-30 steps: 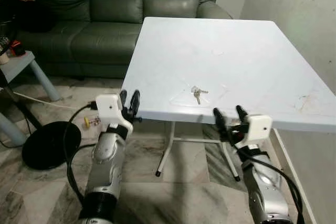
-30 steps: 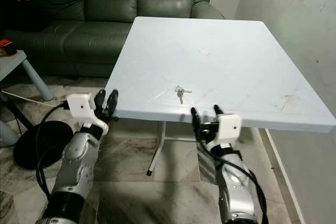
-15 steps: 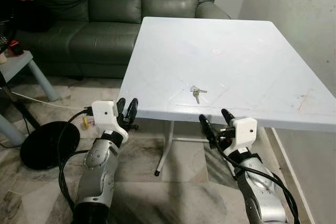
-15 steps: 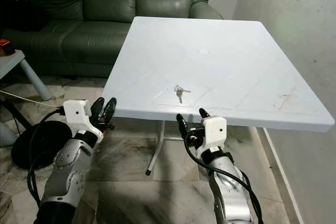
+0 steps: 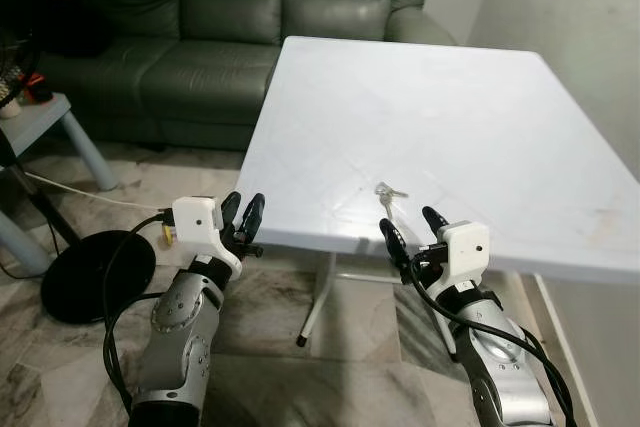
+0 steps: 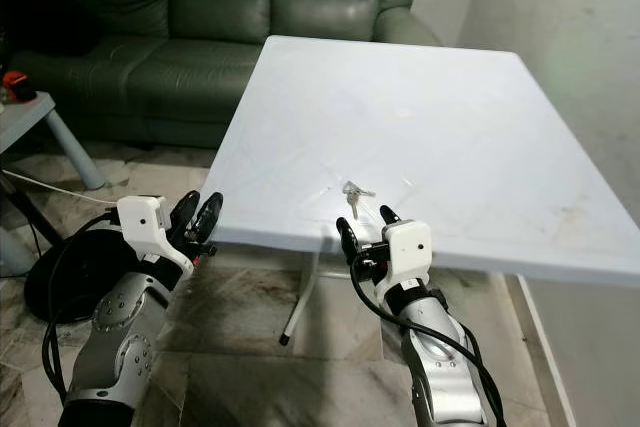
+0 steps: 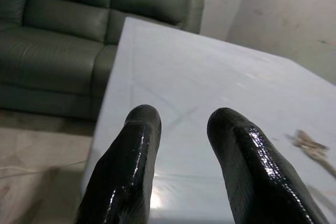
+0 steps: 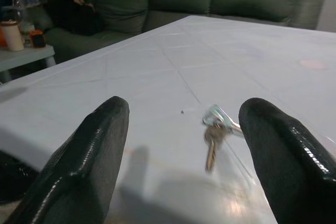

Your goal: Hang keys on a hook

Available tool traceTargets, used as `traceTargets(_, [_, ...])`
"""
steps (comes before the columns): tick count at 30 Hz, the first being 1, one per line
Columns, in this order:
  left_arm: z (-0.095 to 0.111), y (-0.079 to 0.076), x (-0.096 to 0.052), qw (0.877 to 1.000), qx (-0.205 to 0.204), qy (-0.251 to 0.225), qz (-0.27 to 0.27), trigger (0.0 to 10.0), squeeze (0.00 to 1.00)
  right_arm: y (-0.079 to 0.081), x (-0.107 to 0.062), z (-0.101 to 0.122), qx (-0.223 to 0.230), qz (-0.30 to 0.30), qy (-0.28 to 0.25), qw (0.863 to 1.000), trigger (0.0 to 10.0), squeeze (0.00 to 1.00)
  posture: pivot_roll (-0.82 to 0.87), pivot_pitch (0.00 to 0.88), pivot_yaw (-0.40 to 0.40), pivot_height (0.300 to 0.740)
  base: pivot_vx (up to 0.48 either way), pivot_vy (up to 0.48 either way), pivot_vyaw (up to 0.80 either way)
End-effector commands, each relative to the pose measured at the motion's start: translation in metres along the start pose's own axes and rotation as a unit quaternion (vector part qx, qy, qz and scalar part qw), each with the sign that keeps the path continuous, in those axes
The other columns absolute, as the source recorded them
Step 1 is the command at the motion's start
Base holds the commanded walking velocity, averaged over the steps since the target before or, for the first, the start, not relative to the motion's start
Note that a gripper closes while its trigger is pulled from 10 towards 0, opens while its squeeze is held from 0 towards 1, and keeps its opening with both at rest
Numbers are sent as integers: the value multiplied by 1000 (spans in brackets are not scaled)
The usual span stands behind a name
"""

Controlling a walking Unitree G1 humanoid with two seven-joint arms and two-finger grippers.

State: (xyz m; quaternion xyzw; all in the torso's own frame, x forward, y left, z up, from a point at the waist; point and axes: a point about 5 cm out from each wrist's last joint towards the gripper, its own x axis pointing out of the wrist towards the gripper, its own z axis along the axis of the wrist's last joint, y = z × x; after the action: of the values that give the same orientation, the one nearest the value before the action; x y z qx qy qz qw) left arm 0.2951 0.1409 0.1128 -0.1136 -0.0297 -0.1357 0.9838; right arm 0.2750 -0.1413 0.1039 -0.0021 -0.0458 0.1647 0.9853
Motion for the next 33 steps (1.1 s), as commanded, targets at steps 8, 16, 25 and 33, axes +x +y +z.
traceTargets(8, [3, -4, 0, 1000, -3, -2, -5, 10000, 0, -1, 1, 6, -11, 9, -4, 1000, 10000, 0, 127, 18, -36, 740, 472, 0, 0])
traceTargets(16, [3, -8, -1, 1000, -5, -7, -1, 10000, 0, -3, 4, 7, -20, 19, -1, 1000, 10000, 0, 128, 14, -43, 740, 212, 0, 0])
traceTargets(25, [2, -11, -3, 1000, -1, -15, 8, 10000, 0, -7, 7, 9, -43, 39, 5, 998, 10000, 0, 134, 6, -57, 740, 0, 0, 0])
traceTargets(33, [-1, -12, -6, 1000, -5, -15, 10, 10000, 0, -18, 7, 10, -61, 45, 14, 997, 10000, 0, 136, 0, -66, 740, 0, 0, 0])
